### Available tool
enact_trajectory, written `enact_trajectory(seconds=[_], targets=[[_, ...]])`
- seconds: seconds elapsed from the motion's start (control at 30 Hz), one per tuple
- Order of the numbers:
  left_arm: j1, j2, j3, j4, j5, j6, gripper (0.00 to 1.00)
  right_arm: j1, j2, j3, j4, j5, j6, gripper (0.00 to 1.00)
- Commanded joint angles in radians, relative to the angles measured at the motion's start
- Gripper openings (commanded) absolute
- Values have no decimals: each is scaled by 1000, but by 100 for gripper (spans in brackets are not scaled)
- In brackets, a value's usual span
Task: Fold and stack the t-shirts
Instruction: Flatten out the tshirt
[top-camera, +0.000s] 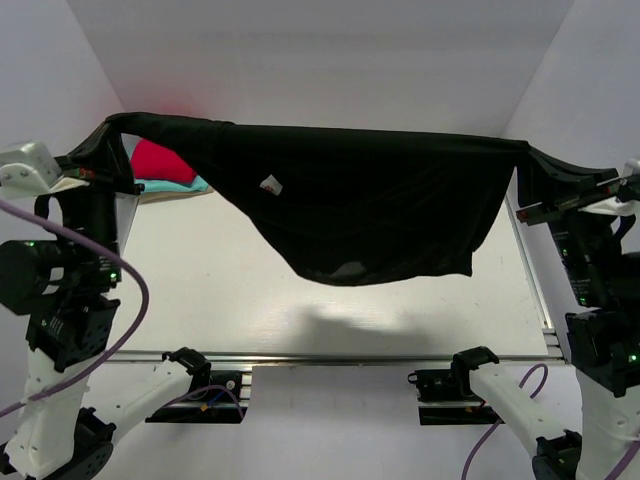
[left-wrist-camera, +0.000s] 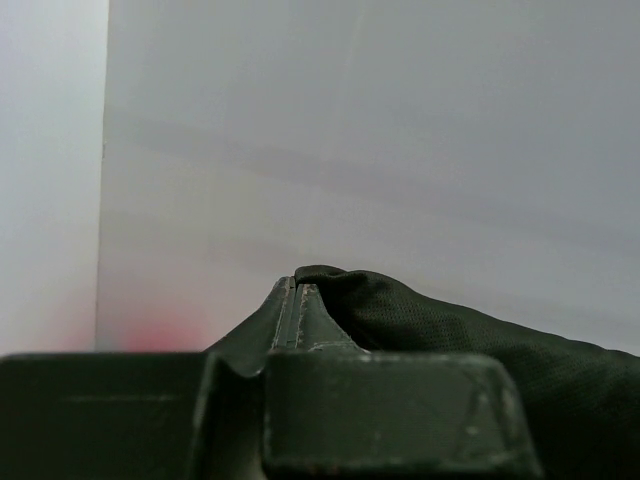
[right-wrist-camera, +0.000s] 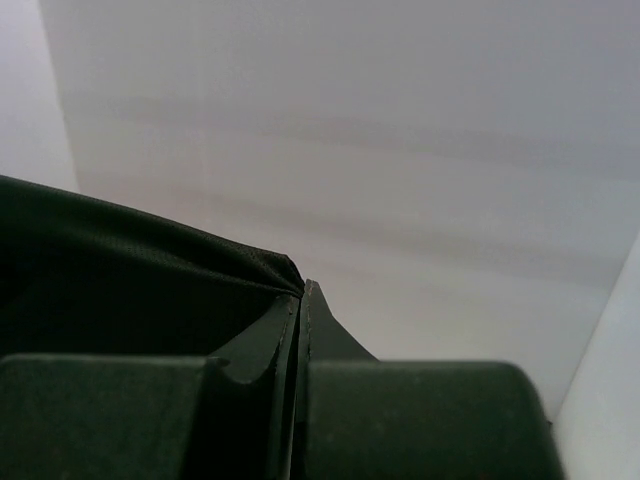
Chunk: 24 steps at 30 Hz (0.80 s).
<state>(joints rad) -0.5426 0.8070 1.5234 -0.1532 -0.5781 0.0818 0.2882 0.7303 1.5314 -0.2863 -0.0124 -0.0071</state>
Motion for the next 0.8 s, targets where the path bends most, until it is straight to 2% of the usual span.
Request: enact_trajectory(seconds=[0.0, 0.13, 0.27, 0.4, 0.43, 0.47, 0.5, 0.6, 0.7, 0.77], targets=[[20, -31, 34, -36, -9, 13, 0, -17, -32, 19, 35, 23, -2, 0], [20, -31, -23, -23, 1, 3, 0, -17, -20, -24, 39, -8, 21, 0], [0, 52, -92, 3, -72, -8, 0, -18, 43, -123, 78, -24, 64, 0], [21, 211, -179, 75, -163, -22, 0, -20, 173, -220, 168, -43, 94, 0], [21, 304, -195, 133, -198, -13, 0, -18, 260, -232, 180, -22, 93, 0], [21, 363, -186, 148, -213, 1, 0, -20, 297, -214, 193, -3, 85, 0], [39, 423, -111, 149, -213, 1, 0, -20, 337, -191, 203, 44, 76, 0], [61, 617, 79, 101, -203, 12, 0, -20, 536, 2, 173, 115, 18, 0], [86, 687, 238, 101, -137, 22, 0, -21, 687, 206, 141, 115, -22, 0], [99, 725, 305, 81, -114, 22, 0, -21, 711, 317, 113, 111, -24, 0]])
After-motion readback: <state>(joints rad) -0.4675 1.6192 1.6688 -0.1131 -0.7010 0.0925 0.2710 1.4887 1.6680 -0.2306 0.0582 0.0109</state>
